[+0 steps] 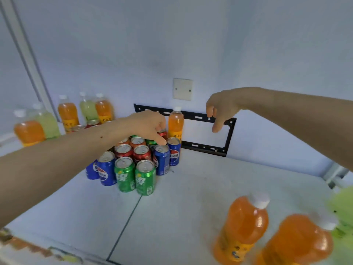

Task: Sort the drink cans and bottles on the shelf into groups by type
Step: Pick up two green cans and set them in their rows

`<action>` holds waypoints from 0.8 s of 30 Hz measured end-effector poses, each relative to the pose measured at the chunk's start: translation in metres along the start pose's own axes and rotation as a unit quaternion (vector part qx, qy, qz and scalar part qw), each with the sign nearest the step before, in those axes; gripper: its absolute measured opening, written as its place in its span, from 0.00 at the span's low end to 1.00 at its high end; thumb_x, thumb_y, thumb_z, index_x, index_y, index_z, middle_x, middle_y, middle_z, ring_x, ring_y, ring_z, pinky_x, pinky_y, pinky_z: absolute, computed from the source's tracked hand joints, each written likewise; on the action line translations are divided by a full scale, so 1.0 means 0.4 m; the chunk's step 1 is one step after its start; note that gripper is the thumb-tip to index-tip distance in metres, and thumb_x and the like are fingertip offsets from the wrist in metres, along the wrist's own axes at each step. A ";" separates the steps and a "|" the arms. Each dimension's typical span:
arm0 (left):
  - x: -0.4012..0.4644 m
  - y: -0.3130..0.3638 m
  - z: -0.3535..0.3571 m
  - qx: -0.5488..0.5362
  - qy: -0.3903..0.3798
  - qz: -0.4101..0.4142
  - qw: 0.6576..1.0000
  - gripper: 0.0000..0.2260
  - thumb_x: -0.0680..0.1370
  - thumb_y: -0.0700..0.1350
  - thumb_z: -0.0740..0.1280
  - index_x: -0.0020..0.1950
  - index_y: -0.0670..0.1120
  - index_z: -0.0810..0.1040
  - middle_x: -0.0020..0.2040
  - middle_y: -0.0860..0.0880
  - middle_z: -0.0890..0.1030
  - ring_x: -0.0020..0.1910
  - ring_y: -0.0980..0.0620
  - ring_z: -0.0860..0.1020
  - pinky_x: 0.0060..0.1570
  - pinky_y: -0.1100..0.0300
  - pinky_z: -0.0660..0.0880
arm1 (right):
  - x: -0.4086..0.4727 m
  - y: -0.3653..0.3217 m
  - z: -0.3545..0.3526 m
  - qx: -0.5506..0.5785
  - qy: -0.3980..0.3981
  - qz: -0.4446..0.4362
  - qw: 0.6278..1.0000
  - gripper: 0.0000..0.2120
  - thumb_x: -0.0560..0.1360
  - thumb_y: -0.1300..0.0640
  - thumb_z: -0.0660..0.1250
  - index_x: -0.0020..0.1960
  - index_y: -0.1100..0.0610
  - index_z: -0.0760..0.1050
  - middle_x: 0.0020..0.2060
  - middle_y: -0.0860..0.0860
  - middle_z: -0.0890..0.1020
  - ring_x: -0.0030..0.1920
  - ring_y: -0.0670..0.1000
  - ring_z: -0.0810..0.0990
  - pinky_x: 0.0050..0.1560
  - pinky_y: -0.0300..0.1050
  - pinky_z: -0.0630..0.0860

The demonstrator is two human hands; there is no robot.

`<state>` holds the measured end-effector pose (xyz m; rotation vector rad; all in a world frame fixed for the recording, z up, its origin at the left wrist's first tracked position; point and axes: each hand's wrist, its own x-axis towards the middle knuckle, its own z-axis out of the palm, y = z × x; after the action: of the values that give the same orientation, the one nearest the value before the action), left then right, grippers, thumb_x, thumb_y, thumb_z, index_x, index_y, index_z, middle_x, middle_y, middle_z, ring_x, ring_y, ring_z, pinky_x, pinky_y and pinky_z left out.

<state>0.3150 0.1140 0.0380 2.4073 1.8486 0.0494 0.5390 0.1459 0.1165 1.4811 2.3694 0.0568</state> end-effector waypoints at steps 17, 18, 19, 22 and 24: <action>-0.105 -0.328 0.212 0.082 -0.056 0.071 0.993 0.34 0.64 0.62 0.76 0.62 0.49 0.69 0.56 0.50 0.76 0.52 0.50 0.74 0.45 0.54 0.74 | 0.141 -0.454 0.148 0.091 -0.064 -0.028 0.993 0.32 0.67 0.46 0.76 0.64 0.61 0.73 0.58 0.57 0.79 0.58 0.58 0.78 0.58 0.51 0.76; -0.107 -0.335 0.234 0.104 -0.039 0.072 0.991 0.34 0.63 0.63 0.75 0.62 0.49 0.69 0.57 0.50 0.76 0.52 0.49 0.73 0.45 0.54 0.72 | 0.144 -0.469 0.168 0.093 -0.059 -0.027 0.994 0.33 0.67 0.45 0.76 0.64 0.62 0.72 0.57 0.57 0.79 0.57 0.58 0.79 0.57 0.51 0.76; -0.109 -0.338 0.253 0.125 -0.025 0.068 0.989 0.35 0.63 0.65 0.74 0.62 0.49 0.70 0.58 0.50 0.75 0.54 0.49 0.73 0.46 0.53 0.71 | 0.149 -0.482 0.188 0.098 -0.055 -0.027 0.993 0.34 0.66 0.43 0.76 0.64 0.62 0.72 0.57 0.57 0.79 0.56 0.58 0.79 0.54 0.50 0.76; -0.108 -0.334 0.293 0.179 0.003 0.048 0.983 0.37 0.65 0.66 0.72 0.67 0.48 0.69 0.64 0.47 0.70 0.60 0.46 0.70 0.52 0.50 0.69 | 0.169 -0.511 0.243 0.108 -0.038 -0.013 0.993 0.36 0.65 0.41 0.76 0.62 0.63 0.69 0.55 0.56 0.78 0.54 0.57 0.79 0.46 0.45 0.74; -0.109 -0.326 0.309 0.200 0.020 0.042 0.979 0.38 0.65 0.67 0.72 0.67 0.48 0.70 0.64 0.45 0.67 0.63 0.44 0.67 0.56 0.49 0.68 | 0.182 -0.522 0.279 0.131 -0.024 -0.001 0.991 0.36 0.66 0.42 0.76 0.63 0.62 0.68 0.55 0.56 0.78 0.53 0.55 0.78 0.46 0.46 0.74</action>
<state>0.1895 0.0973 -0.0969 2.7620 1.9269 -0.2987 0.3640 0.0987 -0.0526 1.5755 2.4115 -0.2976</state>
